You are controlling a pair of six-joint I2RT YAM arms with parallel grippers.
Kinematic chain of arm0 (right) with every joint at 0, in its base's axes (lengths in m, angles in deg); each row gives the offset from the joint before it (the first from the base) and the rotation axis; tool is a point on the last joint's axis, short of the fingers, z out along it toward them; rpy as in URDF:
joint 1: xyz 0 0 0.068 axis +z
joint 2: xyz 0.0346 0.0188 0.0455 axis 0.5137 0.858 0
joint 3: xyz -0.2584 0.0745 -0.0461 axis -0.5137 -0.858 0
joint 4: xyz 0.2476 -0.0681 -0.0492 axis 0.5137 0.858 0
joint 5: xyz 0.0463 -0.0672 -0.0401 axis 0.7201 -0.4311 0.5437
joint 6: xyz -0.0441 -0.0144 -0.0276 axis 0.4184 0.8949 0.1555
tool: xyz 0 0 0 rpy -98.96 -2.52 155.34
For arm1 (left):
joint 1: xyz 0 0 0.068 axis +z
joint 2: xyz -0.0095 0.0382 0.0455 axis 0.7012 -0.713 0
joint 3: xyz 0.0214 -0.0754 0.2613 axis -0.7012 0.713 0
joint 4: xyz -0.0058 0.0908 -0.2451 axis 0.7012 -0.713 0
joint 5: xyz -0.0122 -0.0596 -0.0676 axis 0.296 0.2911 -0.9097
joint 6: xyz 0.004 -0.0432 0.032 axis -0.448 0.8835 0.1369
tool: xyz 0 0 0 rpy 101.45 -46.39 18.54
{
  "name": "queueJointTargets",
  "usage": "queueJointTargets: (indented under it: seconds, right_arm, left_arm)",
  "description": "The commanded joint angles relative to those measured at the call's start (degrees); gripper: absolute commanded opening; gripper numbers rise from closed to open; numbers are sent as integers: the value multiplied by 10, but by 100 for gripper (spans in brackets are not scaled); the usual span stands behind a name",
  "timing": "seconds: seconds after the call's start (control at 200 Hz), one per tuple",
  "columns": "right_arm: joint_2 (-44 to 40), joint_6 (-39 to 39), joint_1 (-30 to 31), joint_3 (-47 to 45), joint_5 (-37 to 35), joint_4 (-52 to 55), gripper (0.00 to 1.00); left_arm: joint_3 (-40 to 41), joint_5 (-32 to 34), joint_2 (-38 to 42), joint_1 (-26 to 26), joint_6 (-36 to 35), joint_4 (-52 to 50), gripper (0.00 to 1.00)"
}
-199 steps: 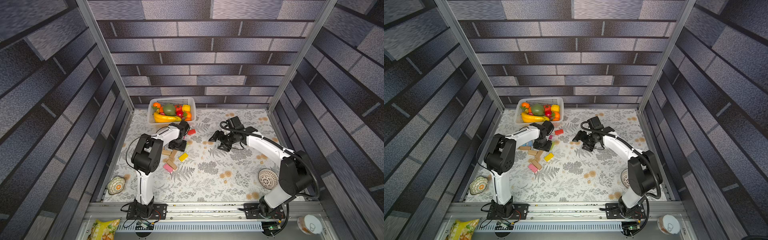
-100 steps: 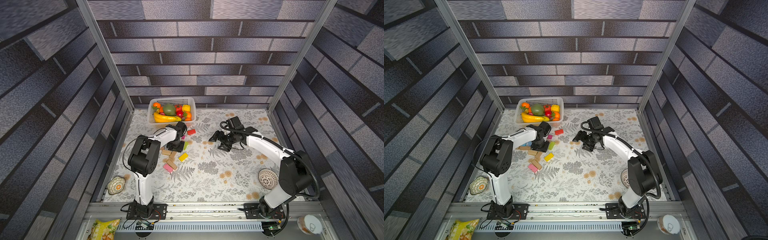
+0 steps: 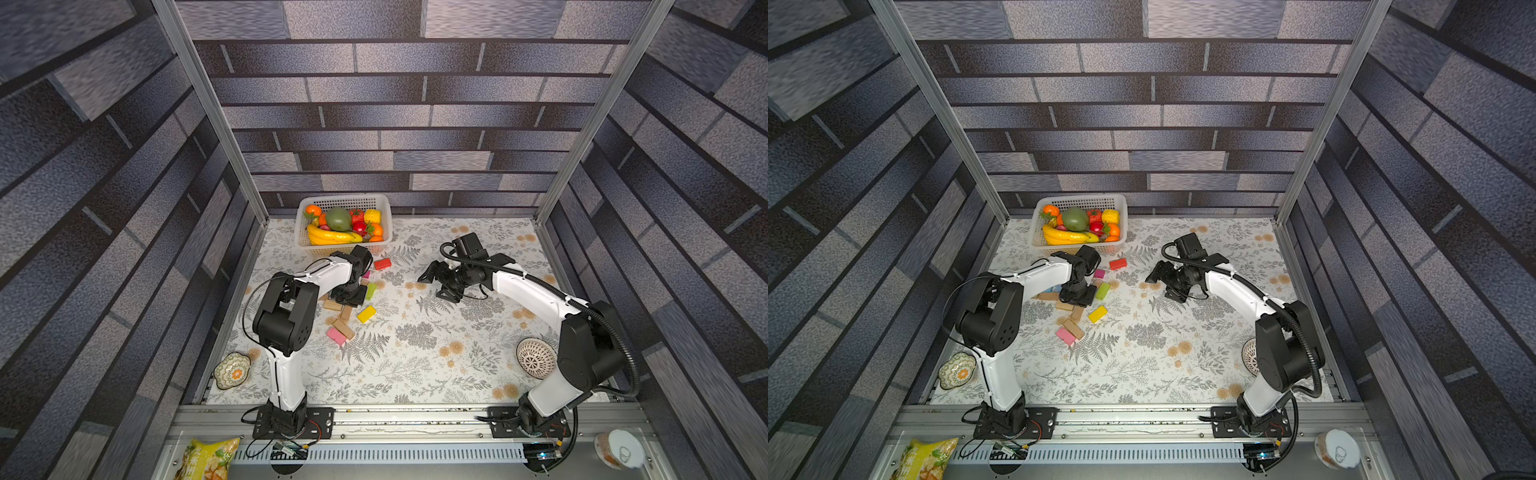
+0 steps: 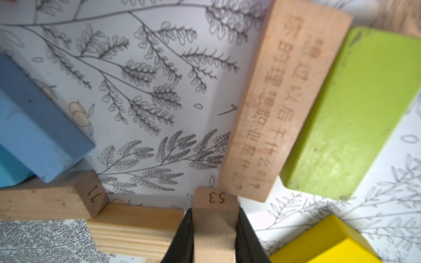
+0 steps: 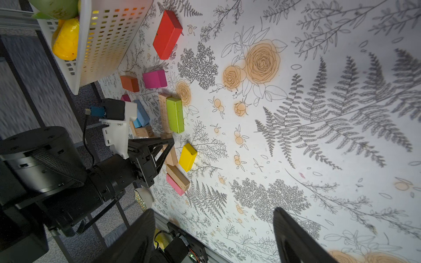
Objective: Assemble the number 7 with building blocks
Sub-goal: Pick up the building block from the center of the board.
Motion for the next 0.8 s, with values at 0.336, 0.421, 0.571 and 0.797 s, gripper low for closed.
queueJointTargets:
  seconds: [0.336, 0.421, 0.571, 0.797]
  right_arm:
    - [-98, -14, -42, -46, -15, -22, 83]
    - [-149, -18, -77, -73, -25, -19, 82]
    - [-239, -15, -115, -116, -55, 14, 82]
    - [-319, -18, -117, -144, -72, 73, 82]
  left_arm:
    - [-139, 21, 47, -106, -93, -92, 0]
    - [-184, 16, 14, -143, -123, -85, 0]
    - [-278, 5, -86, -182, -158, -76, 0]
    - [-409, -48, -218, -195, -173, -75, 0]
